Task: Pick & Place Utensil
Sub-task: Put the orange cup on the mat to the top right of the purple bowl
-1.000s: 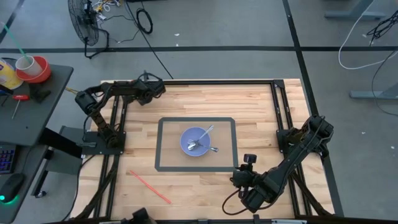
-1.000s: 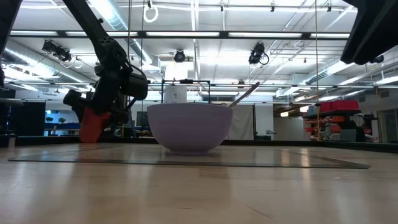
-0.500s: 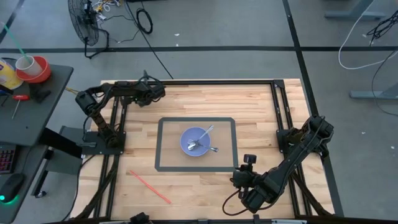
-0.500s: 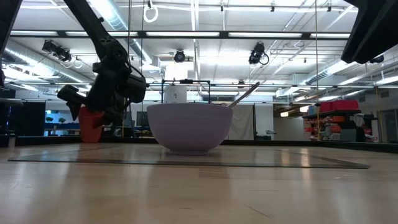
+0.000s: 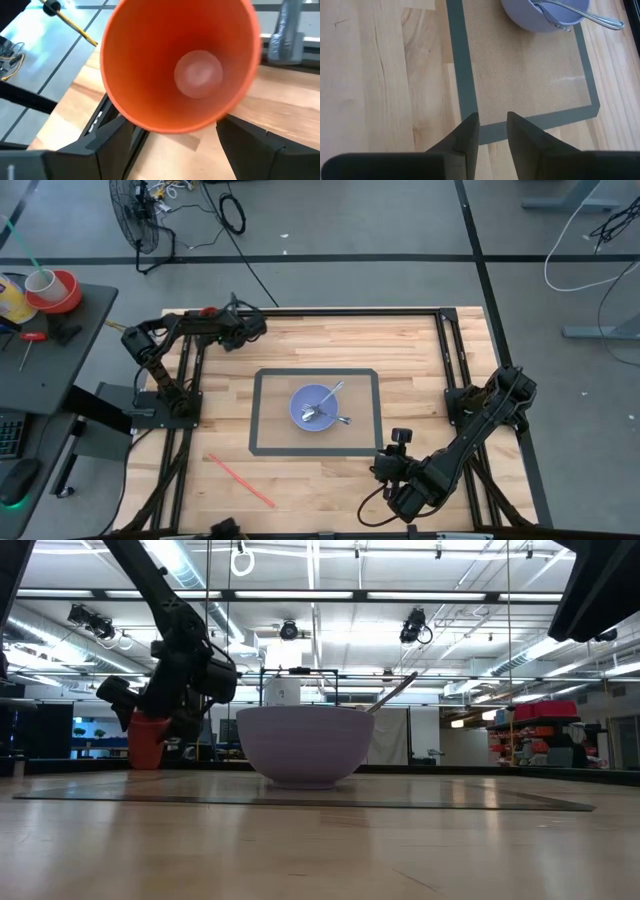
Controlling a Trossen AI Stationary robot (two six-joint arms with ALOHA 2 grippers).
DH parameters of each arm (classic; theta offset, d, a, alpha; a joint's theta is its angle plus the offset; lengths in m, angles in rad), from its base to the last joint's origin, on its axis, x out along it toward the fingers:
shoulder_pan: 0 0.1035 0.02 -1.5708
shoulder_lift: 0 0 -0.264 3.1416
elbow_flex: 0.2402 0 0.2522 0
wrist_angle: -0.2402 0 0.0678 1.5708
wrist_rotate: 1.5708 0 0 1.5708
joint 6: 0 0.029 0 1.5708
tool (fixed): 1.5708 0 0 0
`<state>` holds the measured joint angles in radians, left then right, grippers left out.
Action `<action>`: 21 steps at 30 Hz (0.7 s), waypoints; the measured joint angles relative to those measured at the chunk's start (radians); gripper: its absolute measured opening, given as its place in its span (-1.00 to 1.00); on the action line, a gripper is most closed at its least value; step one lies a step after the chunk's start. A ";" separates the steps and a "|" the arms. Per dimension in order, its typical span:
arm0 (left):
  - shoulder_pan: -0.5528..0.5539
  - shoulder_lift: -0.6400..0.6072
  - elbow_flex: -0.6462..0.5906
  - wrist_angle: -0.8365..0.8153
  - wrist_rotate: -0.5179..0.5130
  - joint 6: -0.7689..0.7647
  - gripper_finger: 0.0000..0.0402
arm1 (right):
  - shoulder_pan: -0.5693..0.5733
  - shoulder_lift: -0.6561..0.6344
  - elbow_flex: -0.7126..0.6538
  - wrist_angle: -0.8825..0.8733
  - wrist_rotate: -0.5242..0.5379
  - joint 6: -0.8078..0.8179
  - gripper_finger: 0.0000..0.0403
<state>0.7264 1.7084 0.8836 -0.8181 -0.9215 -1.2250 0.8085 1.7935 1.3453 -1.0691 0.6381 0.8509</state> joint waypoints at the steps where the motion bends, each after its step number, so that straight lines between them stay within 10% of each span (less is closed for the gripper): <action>1: 0.001 0.000 0.009 0.000 -0.001 0.008 0.42 | 0.000 0.000 0.000 0.000 0.000 0.000 -0.48; 21: -0.001 -0.001 0.138 -0.015 0.037 0.228 0.42 | 0.000 0.000 0.000 0.002 0.001 0.000 -0.48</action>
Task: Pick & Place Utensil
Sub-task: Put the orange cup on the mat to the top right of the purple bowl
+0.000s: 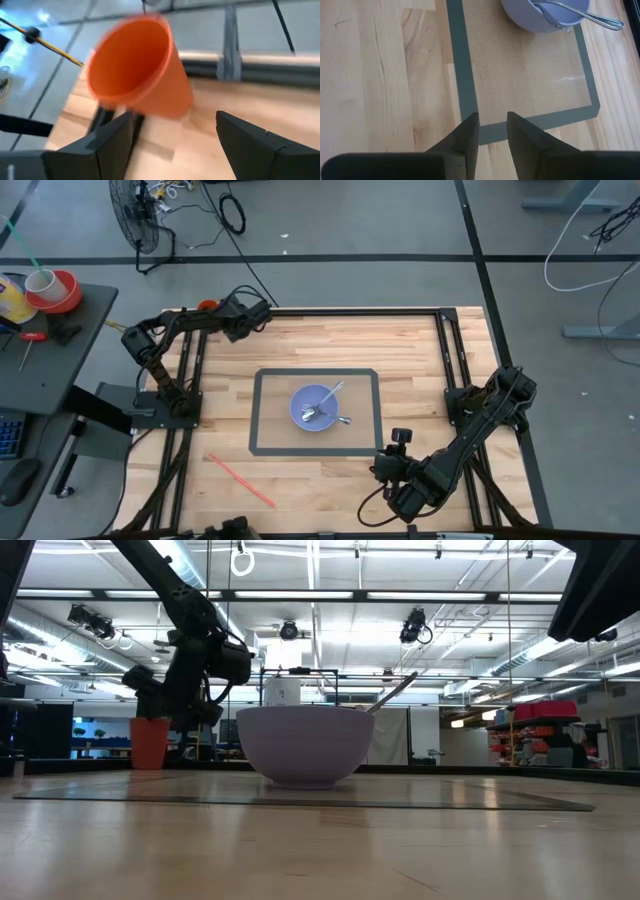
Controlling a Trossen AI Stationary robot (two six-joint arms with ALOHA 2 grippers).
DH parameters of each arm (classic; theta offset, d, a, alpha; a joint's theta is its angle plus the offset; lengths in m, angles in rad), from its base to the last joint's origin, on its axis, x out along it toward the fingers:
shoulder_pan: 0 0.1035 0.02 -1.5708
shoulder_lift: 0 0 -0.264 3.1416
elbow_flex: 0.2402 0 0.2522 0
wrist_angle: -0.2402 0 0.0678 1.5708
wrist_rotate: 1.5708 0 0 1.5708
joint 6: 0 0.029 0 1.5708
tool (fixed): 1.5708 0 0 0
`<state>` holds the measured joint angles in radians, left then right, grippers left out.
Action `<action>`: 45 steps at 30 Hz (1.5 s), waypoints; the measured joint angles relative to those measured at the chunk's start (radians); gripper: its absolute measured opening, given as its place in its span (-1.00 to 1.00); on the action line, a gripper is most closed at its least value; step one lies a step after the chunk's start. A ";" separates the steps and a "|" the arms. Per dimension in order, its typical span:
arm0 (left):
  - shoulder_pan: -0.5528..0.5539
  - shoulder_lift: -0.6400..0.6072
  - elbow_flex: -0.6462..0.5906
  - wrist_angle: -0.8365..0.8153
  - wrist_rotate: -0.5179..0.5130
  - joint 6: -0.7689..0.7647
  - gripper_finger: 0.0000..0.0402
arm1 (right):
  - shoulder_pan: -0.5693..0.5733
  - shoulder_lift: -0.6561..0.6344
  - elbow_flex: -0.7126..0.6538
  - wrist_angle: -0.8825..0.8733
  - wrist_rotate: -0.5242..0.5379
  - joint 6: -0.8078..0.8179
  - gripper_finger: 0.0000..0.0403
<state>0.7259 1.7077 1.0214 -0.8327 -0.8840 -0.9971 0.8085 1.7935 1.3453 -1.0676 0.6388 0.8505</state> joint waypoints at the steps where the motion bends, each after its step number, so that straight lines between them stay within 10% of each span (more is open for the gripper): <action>1: -0.002 0.000 0.000 -0.002 0.029 0.025 0.42 | 0.000 0.000 0.000 0.000 0.000 0.000 -0.48; 13: -0.127 0.000 0.000 -0.235 0.055 0.025 0.41 | 0.000 0.000 0.000 0.021 0.010 -0.013 -0.48; 28: -0.080 -0.140 -0.332 0.408 0.179 -0.203 0.41 | 0.004 0.000 0.000 0.019 -0.001 -0.043 -0.48; 45: -0.036 -0.166 -0.374 0.413 0.018 -0.146 0.51 | -0.043 -0.037 -0.001 -0.111 0.052 0.007 -0.48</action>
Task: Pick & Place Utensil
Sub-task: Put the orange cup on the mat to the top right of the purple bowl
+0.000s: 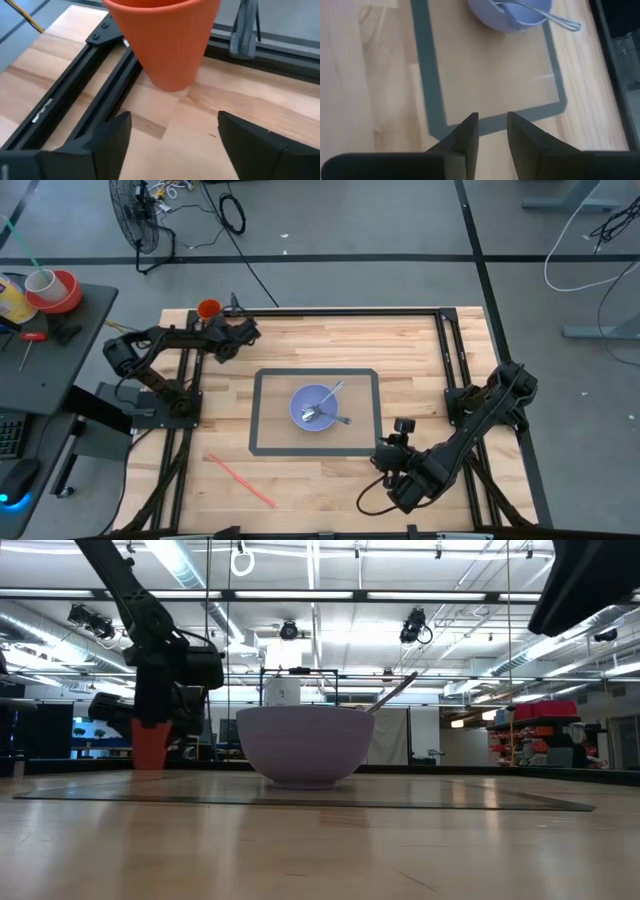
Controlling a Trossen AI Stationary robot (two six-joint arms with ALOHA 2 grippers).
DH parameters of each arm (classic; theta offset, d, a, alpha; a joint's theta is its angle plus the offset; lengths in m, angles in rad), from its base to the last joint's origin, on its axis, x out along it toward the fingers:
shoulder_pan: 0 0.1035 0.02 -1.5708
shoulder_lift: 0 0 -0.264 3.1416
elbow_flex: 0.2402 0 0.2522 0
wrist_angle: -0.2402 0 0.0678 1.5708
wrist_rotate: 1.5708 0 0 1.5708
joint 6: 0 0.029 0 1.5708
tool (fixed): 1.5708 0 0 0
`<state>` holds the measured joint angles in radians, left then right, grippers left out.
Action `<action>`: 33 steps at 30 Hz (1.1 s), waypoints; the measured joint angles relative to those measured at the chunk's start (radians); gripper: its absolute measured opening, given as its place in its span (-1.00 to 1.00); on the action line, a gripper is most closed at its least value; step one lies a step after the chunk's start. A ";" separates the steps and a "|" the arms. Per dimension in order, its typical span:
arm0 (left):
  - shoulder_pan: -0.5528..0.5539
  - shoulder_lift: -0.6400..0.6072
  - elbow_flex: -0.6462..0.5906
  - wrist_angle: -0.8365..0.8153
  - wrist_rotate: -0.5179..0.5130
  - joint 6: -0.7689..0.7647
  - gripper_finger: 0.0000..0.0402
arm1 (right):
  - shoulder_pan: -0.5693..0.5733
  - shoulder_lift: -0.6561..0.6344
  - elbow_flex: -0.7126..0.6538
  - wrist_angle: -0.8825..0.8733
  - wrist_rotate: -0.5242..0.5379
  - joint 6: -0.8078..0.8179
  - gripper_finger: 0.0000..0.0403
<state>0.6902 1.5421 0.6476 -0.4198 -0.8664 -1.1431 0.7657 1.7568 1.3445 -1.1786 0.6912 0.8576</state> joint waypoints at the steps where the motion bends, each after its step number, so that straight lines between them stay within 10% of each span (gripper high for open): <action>1: 0.006 0.000 0.000 0.005 0.001 0.000 0.56 | -0.007 -0.005 0.000 -0.005 0.005 -0.004 -0.48; 8: 0.041 0.000 0.000 0.092 -0.014 0.001 0.96 | -0.053 -0.027 0.000 -0.050 0.061 -0.059 -0.48; 33: 0.153 0.001 0.048 0.121 -0.088 0.079 0.94 | -0.163 -0.071 0.001 -0.146 0.113 -0.103 -0.48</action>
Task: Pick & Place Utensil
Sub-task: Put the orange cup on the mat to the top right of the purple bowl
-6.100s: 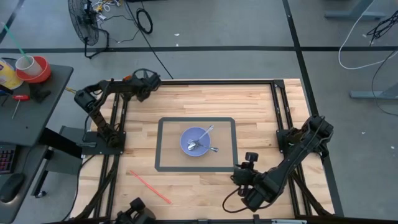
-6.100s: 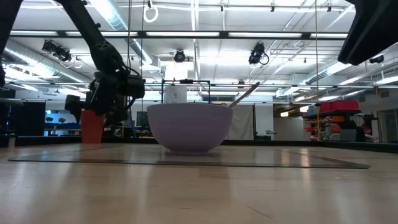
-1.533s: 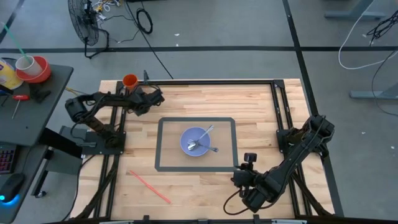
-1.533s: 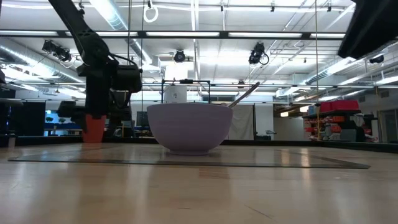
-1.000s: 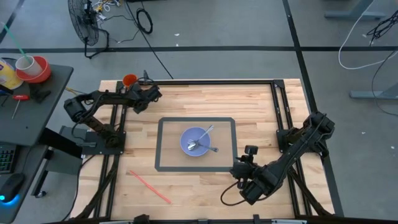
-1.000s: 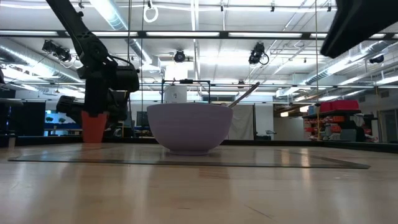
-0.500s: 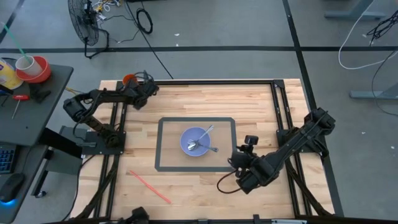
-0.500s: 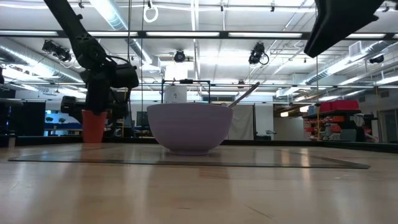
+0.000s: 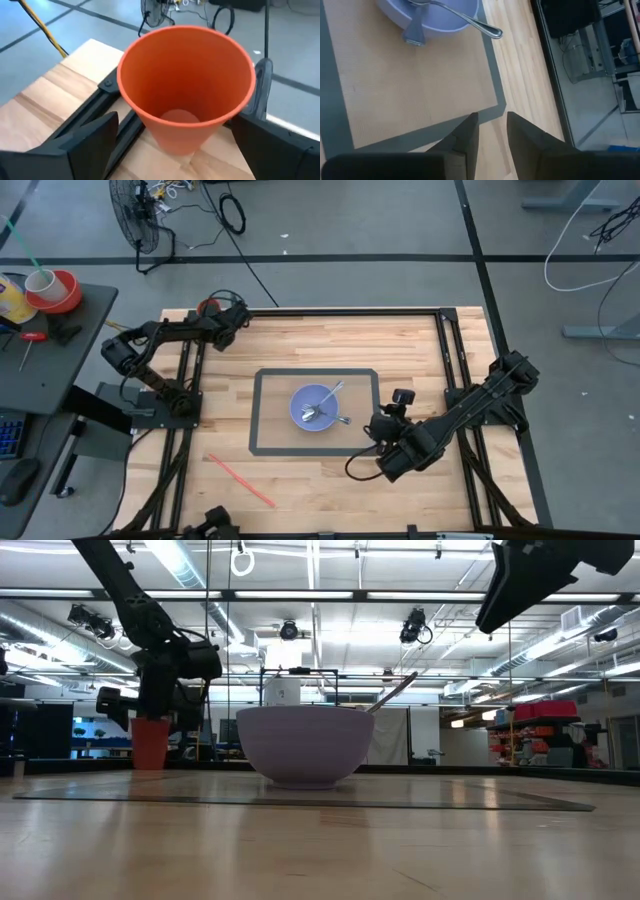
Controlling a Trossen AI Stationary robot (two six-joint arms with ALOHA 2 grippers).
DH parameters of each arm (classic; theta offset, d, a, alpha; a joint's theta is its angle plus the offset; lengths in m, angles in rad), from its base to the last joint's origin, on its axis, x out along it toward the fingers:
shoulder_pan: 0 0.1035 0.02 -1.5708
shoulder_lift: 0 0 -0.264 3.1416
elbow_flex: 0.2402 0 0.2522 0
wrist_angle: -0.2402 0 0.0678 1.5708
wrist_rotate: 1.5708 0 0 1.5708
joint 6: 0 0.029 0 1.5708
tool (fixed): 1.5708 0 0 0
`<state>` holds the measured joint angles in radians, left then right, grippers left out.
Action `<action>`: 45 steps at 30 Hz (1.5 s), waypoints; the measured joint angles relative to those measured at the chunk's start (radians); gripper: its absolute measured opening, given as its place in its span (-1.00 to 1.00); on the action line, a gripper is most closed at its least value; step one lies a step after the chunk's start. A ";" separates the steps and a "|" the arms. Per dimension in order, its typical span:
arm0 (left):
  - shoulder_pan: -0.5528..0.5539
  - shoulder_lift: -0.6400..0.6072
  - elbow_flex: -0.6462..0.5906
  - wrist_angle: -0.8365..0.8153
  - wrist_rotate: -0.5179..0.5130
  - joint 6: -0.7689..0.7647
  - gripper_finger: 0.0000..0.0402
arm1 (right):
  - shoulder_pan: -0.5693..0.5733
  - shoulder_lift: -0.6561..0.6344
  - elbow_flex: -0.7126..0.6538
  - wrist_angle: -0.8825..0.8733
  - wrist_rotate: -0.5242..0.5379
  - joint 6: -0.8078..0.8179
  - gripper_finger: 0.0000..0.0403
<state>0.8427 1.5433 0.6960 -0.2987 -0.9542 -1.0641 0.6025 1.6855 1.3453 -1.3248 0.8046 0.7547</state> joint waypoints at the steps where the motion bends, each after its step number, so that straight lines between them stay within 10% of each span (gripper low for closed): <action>1: 0.002 0.000 0.000 0.002 -0.011 -0.003 0.94 | 0.000 0.000 0.000 -0.002 0.000 0.006 -0.48; 31: -0.019 0.026 0.008 0.041 -0.117 -0.003 0.94 | 0.002 -0.023 0.000 0.112 0.026 -0.039 -0.48; 40: -0.022 0.027 0.008 0.036 -0.117 0.013 0.94 | 0.034 -0.338 -0.184 0.340 0.072 -0.113 -0.48; 45: -0.022 0.027 0.008 0.036 -0.122 0.013 0.94 | -0.002 -0.566 -0.409 0.660 -0.090 -0.323 -0.48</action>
<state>0.8207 1.5707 0.7040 -0.2630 -1.0763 -1.0515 0.6009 1.1196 0.9365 -0.6644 0.7144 0.4320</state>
